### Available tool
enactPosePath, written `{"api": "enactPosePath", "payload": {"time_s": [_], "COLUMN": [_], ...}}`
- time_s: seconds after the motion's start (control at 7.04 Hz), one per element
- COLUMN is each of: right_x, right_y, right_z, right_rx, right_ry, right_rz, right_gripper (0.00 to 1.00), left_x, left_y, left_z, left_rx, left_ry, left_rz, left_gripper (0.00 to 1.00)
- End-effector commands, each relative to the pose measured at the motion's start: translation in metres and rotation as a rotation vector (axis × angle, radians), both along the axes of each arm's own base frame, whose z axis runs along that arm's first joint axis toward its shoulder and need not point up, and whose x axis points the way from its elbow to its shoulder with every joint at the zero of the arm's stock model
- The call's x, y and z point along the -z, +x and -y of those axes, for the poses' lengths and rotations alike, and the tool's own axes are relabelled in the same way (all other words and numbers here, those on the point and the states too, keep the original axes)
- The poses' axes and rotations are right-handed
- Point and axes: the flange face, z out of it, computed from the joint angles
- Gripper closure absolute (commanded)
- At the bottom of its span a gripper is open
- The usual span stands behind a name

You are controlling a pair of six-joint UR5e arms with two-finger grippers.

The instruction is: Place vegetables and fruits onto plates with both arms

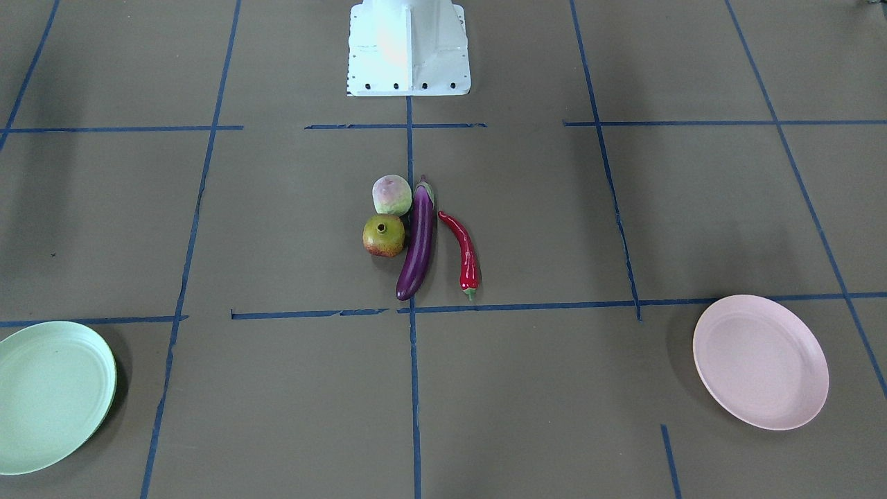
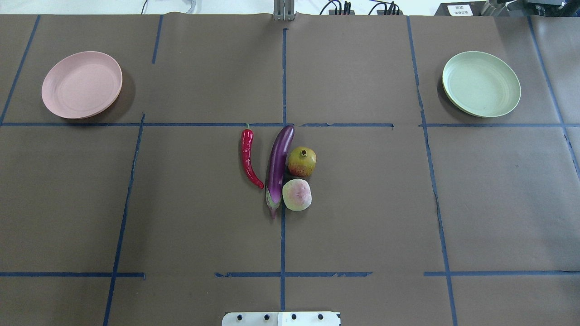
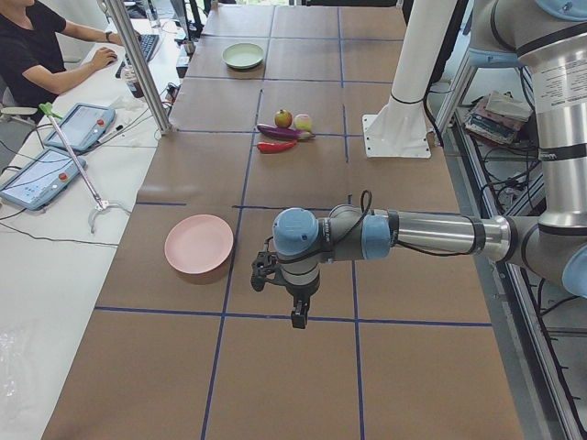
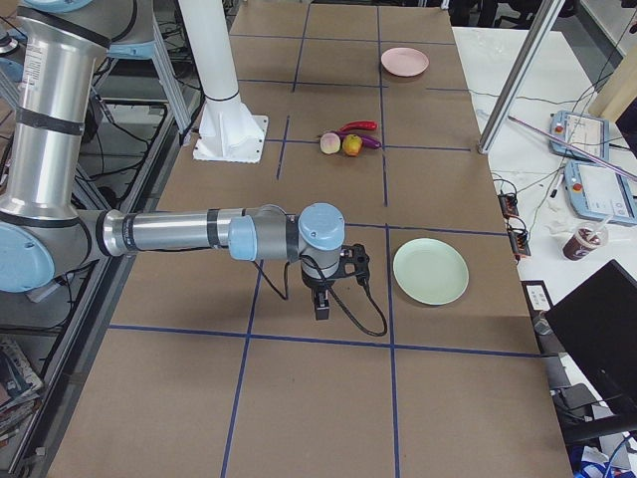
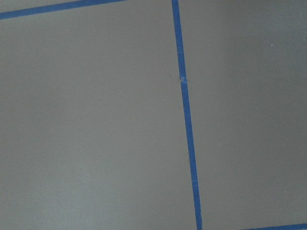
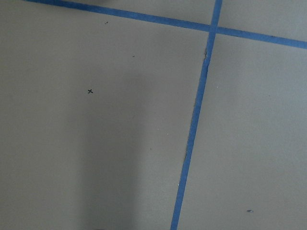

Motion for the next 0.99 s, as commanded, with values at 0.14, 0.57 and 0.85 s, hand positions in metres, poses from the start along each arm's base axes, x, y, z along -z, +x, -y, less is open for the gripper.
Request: {"api": "enactPosePath", "payload": {"time_s": [0.14,0.57,0.85], "right_x": [-0.0015,-0.0042,-0.0048], "right_y": [-0.0004,-0.0002,-0.0002], "right_z": [-0.0032,-0.0084,-0.0084], "right_rx": [-0.001,-0.002,-0.002], "right_ry": [-0.007,-0.014,-0.014], "right_rz": [0.009,0.011,0.011], "right_gripper": [0.0,0.0,0.0], "left_x": [0.0136,0.0125,0.01], "left_y": [0.0037,0.0031,0.003], "left_z": [0.0031,0.0006,0.001], "left_rx": [0.008,0.01,0.009], "left_ry": [0.006,0.006,0.002], "left_rz": [-0.02,-0.02,-0.019], "left_gripper": [0.0,0.0,0.0]}}
